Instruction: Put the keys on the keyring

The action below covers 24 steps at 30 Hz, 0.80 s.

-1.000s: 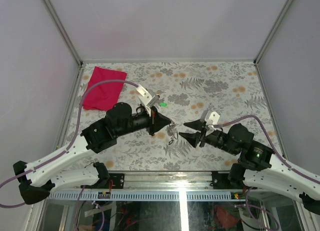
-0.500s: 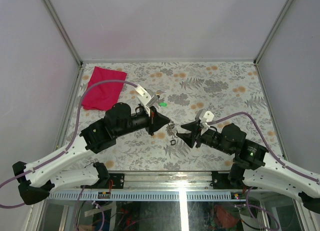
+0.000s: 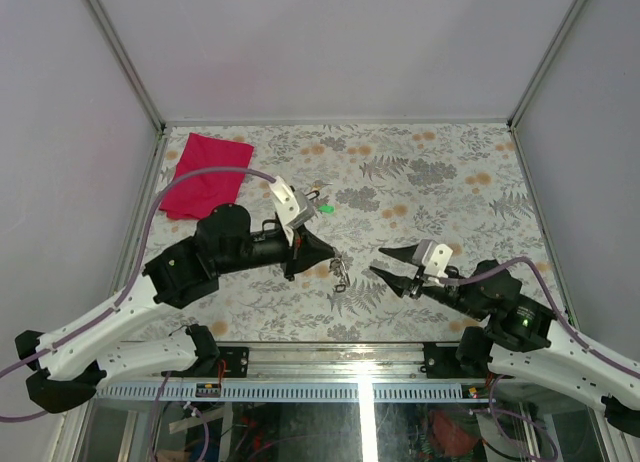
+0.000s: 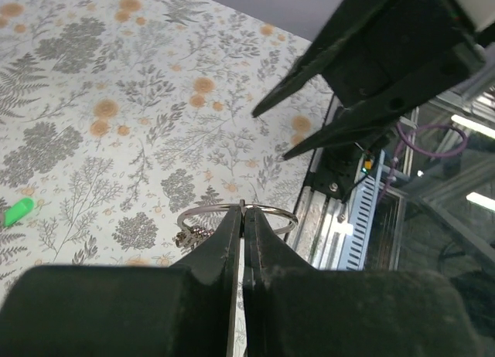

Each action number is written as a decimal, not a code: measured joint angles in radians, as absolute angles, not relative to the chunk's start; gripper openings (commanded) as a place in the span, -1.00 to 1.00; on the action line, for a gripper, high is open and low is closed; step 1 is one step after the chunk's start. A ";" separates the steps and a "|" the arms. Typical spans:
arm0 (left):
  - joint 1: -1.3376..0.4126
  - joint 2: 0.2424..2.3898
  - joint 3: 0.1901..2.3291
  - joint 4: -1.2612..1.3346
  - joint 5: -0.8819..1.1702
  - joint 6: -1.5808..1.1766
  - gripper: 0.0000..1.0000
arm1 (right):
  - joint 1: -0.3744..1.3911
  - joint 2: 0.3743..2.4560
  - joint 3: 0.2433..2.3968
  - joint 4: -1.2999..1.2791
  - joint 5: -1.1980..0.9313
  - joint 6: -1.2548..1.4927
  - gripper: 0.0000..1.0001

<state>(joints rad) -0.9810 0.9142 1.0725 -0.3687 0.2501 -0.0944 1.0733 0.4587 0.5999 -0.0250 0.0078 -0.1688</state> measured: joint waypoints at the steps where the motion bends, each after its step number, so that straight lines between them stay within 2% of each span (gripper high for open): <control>1: -0.981 0.914 1.082 -0.382 0.274 -0.082 -1.00 | 1.073 0.459 0.595 -0.025 0.005 -0.182 -0.04; 13: -0.981 0.928 1.145 -0.469 0.558 0.021 -1.00 | 1.073 0.546 0.564 0.066 -0.184 -0.248 -0.05; 24: -0.981 0.932 1.150 -0.488 0.657 0.039 -1.00 | 1.073 0.621 0.550 0.189 -0.340 -0.228 -0.11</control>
<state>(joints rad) -0.9810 0.9321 1.1500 -0.4877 0.6567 0.0395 1.0729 0.6212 0.5503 0.1890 -0.3401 -0.2283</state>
